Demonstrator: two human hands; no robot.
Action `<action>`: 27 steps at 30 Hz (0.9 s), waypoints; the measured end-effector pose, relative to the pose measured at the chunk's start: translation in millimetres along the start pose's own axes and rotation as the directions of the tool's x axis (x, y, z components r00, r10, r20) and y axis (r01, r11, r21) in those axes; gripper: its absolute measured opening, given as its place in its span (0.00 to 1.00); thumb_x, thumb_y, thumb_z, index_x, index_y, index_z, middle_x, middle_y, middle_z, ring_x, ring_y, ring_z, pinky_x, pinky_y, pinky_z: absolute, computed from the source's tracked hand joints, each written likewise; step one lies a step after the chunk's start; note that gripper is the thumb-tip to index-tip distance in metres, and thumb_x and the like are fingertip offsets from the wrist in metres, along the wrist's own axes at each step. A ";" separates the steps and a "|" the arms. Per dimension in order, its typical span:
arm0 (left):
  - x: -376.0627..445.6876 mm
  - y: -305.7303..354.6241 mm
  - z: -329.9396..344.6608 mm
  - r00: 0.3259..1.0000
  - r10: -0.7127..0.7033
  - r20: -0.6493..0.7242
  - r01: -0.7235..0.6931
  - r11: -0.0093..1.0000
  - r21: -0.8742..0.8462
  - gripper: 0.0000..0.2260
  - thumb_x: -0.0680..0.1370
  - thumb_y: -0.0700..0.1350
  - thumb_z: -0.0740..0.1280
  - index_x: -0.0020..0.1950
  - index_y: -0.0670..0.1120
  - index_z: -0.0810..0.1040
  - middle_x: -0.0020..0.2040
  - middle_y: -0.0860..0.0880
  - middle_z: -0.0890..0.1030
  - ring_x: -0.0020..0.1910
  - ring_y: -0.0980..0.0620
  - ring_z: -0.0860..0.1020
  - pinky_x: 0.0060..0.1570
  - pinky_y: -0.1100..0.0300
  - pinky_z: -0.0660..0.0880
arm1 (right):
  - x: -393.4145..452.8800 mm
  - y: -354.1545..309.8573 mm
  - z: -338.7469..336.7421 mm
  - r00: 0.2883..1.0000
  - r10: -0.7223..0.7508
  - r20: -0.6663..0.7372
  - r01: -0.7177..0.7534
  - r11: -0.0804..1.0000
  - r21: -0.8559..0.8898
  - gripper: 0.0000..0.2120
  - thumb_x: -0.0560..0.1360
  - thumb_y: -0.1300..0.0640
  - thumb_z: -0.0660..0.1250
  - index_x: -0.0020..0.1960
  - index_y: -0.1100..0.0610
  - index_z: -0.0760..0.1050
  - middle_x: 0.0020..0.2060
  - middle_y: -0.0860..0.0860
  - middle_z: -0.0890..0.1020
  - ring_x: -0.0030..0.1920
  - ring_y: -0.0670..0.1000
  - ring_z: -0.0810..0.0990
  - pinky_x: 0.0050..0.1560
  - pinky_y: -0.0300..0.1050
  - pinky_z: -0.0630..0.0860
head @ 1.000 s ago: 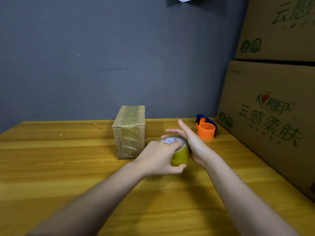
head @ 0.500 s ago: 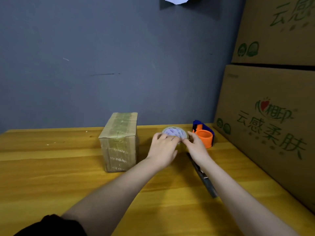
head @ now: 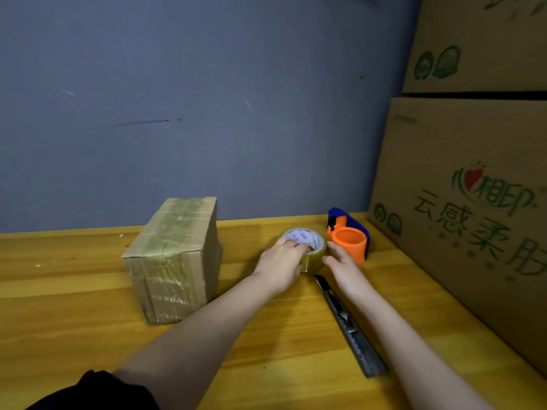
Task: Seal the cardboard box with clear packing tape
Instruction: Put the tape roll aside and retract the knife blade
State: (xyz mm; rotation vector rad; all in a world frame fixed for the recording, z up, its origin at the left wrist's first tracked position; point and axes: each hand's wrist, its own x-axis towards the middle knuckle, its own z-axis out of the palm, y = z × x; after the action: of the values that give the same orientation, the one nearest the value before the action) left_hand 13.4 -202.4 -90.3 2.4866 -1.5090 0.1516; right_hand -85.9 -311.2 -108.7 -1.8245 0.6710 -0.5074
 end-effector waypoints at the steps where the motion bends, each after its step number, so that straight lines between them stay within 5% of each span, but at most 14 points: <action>1: 0.6 0.6 1.8 1.000 -0.003 0.017 0.003 1.000 0.003 0.19 0.77 0.42 0.63 0.68 0.47 0.68 0.67 0.44 0.72 0.70 0.46 0.64 0.62 0.48 0.72 | 1.5 2.2 0.2 1.000 0.011 -0.002 -0.011 1.000 -0.020 0.24 0.79 0.60 0.58 0.74 0.57 0.61 0.73 0.54 0.65 0.71 0.52 0.65 0.69 0.45 0.61; 9: -19.3 13.0 0.4 0.998 -0.044 0.050 0.047 0.996 -0.076 0.29 0.77 0.37 0.60 0.76 0.49 0.54 0.77 0.46 0.55 0.77 0.46 0.51 0.71 0.45 0.62 | -10.7 3.4 -8.1 1.000 -0.005 -0.012 0.004 0.997 -0.080 0.22 0.79 0.58 0.59 0.72 0.58 0.64 0.68 0.55 0.72 0.68 0.53 0.70 0.64 0.42 0.65; 14: -61.6 34.1 -9.0 0.993 -0.087 0.080 0.099 0.981 -0.168 0.28 0.78 0.43 0.60 0.76 0.47 0.54 0.76 0.46 0.56 0.75 0.46 0.56 0.70 0.48 0.59 | -34.3 8.3 -20.8 0.991 -0.047 -0.126 0.016 0.972 -0.235 0.13 0.78 0.59 0.62 0.62 0.59 0.76 0.61 0.55 0.79 0.61 0.54 0.76 0.58 0.41 0.69; 18: -91.2 49.9 -6.4 0.951 -0.094 0.294 0.135 0.983 -0.123 0.29 0.78 0.50 0.60 0.76 0.45 0.55 0.78 0.47 0.51 0.77 0.46 0.52 0.74 0.49 0.52 | -64.5 5.5 -26.0 0.991 -0.042 -0.131 -0.045 0.798 -0.601 0.14 0.75 0.49 0.64 0.58 0.51 0.78 0.57 0.50 0.82 0.57 0.55 0.79 0.55 0.50 0.77; 21: -108.2 63.4 -1.5 0.927 -0.043 0.374 0.092 0.989 -0.113 0.30 0.78 0.53 0.59 0.76 0.43 0.53 0.79 0.46 0.49 0.77 0.46 0.48 0.75 0.50 0.47 | -84.6 -4.5 -23.0 0.994 -0.045 -0.097 -0.054 0.572 -0.818 0.25 0.72 0.38 0.64 0.61 0.52 0.75 0.60 0.52 0.77 0.60 0.56 0.76 0.56 0.49 0.74; 27: -121.1 67.2 3.3 0.947 -0.048 0.318 0.117 0.973 -0.199 0.30 0.76 0.55 0.61 0.76 0.48 0.57 0.78 0.46 0.53 0.77 0.46 0.51 0.75 0.51 0.46 | -102.4 -19.4 -13.5 0.992 -0.001 -0.123 -0.112 0.415 -0.903 0.24 0.72 0.39 0.64 0.58 0.56 0.74 0.57 0.54 0.79 0.57 0.58 0.78 0.50 0.48 0.75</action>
State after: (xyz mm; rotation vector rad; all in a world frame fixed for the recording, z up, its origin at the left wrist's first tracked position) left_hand -102.4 -128.7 -108.9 2.4740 -1.4352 -0.4176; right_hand -167.3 -247.9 -88.5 -2.8154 1.2494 -0.1507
